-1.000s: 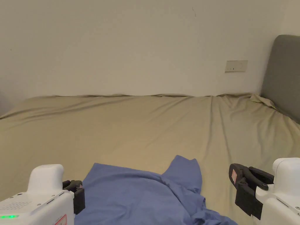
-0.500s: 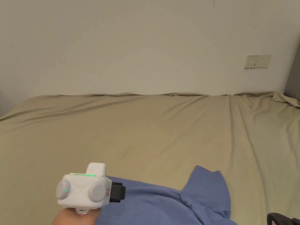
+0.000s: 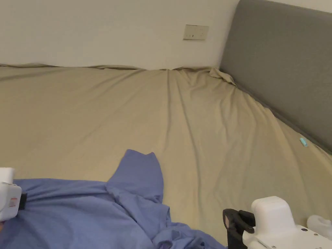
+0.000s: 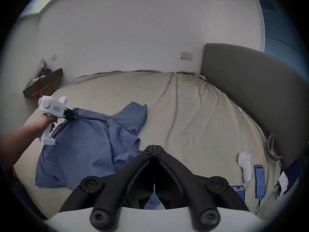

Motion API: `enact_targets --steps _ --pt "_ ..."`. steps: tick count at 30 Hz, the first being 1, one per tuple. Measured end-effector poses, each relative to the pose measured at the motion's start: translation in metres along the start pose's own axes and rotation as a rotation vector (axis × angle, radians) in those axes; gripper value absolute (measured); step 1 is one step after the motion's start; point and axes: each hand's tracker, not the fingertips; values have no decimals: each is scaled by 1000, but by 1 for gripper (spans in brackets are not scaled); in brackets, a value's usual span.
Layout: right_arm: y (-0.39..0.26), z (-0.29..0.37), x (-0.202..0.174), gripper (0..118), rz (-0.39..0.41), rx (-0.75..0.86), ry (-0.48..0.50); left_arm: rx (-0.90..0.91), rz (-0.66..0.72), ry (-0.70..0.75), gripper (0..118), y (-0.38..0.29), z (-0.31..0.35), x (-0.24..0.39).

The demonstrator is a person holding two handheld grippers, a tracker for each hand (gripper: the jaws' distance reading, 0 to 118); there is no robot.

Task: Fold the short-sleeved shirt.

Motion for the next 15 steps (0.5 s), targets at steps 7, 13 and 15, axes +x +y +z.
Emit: enact_targets --steps 7,13,15 --pt "-21 -71 33 15 -40 -119 93 46 85 -362 2 -23 83 18" --pt "-41 -129 16 118 150 -316 170 235 414 -401 2 -34 181 -61" --pt "-48 -141 9 118 189 -328 107 274 370 -338 2 -38 210 -71"
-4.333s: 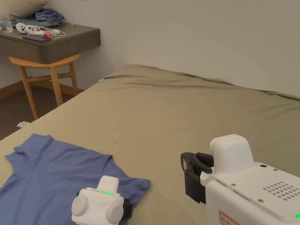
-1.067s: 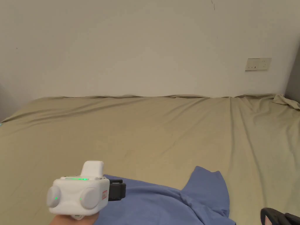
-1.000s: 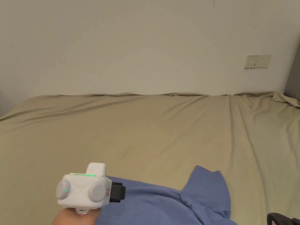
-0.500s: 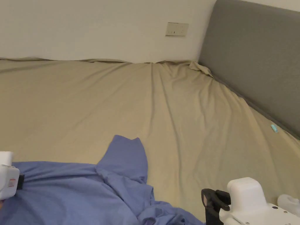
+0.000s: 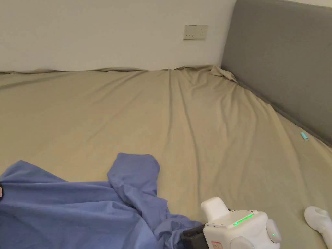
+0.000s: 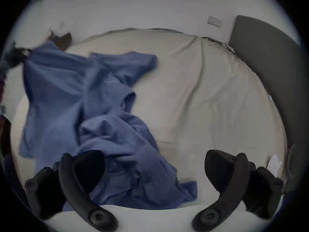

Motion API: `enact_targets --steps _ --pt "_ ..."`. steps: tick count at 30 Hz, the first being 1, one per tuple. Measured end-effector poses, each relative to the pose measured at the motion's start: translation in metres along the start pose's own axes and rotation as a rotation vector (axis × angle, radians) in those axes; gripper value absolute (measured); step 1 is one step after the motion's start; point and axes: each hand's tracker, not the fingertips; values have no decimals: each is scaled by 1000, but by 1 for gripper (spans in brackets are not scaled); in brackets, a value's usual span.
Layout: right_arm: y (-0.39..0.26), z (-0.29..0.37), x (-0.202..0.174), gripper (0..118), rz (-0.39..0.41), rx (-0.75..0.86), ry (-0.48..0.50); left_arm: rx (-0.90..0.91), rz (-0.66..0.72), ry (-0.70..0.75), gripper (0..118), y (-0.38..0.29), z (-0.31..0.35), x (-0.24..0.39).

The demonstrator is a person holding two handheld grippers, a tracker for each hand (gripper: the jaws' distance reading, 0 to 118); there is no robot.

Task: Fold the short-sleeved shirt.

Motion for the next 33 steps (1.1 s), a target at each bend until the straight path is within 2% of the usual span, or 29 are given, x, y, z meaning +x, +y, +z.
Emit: enact_targets --steps 1,2,3,4,5,6,7,8,9,11,15,17,20,23,25,27,30,33 --pt "0 -5 -1 118 7 -25 -6 13 -34 22 3 -1 13 2" --pt "0 -8 -1 110 -4 -55 6 20 -48 32 2 -1 20 1" --pt "1 -9 -3 91 -26 -93 -35 25 -52 38 3 -2 25 0" --pt "-1 -10 -4 66 -67 -96 -29 28 -91 73 2 -6 28 -2" --pt "0 -5 -3 35 -156 -53 94 25 -123 111 2 -14 28 -5" --pt "1 2 -6 20 -227 -33 116 -9 -126 156 3 -21 25 -9" --pt "0 8 -11 14 -208 -12 26 -55 -120 172 2 -26 21 -14" --pt "-1 14 -14 14 -159 -4 -11 -97 -104 174 2 -29 19 -20" --pt "-2 23 -14 14 -166 5 36 -107 -51 159 2 -33 24 -24" --pt "-3 48 -9 14 -251 105 89 -55 19 123 3 -34 37 -29" --pt "10 119 5 13 -287 324 159 39 55 114 2 -17 68 -24" --pt "28 155 13 13 -259 446 208 82 48 102 2 3 81 -21" --pt "76 205 14 13 -160 516 77 135 68 101 3 47 94 -22" --pt "117 251 20 13 -145 586 29 231 91 135 2 90 117 -27" --pt "141 276 20 13 -36 653 -97 322 86 156 3 112 142 -23" --pt "162 294 16 13 28 660 -230 393 83 172 3 130 164 -18" --pt "194 308 18 13 53 627 -275 440 111 167 3 156 176 -24" --pt "224 314 14 13 135 603 -372 453 137 171 2 174 176 -27"
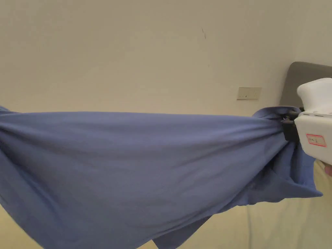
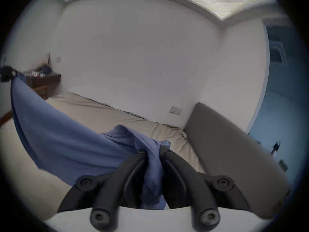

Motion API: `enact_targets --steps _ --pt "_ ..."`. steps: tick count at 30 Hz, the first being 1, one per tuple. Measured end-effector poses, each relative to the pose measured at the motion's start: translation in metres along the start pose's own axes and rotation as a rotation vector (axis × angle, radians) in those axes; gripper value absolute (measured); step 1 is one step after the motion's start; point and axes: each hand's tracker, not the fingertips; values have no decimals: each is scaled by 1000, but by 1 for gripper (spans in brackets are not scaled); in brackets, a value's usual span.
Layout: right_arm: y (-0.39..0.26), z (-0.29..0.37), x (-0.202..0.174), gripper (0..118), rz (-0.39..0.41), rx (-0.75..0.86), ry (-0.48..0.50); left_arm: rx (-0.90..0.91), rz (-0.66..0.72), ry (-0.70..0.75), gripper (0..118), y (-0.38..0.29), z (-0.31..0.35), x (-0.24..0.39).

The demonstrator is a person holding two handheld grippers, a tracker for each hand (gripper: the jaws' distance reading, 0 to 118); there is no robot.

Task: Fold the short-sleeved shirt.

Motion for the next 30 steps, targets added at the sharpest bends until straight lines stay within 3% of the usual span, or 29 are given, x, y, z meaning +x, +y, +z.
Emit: enact_targets --steps 2,4,7,10,15,25,30 --pt "14 -14 -2 13 76 -31 -31 22 -70 52 2 7 -2 8" --pt "26 -32 -1 13 85 -58 -32 43 -90 57 2 9 -3 23" --pt "41 -54 7 13 61 -106 -39 10 -89 29 2 20 -22 33" --pt "53 -70 15 13 47 -143 -36 -13 -174 35 3 33 -36 45" --pt "66 -101 26 13 -40 -210 21 -60 -178 35 3 52 -73 50" --pt "61 -167 12 13 -145 -276 99 -180 -235 130 2 37 -166 52" --pt "33 -192 -11 13 -99 -310 116 -263 -227 139 2 -2 -190 37"
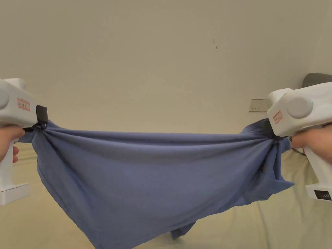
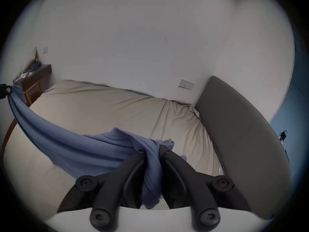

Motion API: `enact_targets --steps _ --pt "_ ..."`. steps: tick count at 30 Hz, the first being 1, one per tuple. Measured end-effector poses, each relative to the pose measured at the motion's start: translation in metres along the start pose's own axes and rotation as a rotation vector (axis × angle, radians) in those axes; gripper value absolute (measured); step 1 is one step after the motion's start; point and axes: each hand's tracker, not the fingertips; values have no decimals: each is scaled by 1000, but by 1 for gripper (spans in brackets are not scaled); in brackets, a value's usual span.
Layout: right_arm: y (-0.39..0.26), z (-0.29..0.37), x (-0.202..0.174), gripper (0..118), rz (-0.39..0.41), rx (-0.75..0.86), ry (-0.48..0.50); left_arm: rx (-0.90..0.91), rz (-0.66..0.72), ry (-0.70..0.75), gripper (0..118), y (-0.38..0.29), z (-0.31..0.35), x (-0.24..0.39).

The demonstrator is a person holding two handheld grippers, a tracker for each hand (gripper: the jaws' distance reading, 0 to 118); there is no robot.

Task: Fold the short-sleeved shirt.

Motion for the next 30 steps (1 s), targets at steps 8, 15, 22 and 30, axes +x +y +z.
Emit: enact_targets --steps 8,15,22,30 --pt "-95 -34 -35 13 4 5 103 -206 106 -43 3 -106 -23 -20" --pt "-210 -2 -33 13 -30 -35 218 -215 74 -99 2 -182 35 -48" --pt "-324 43 -47 13 -146 -140 320 -270 141 -130 2 -258 88 -86" --pt "-384 73 -64 12 -153 -258 323 -390 199 -80 2 -324 102 -125"
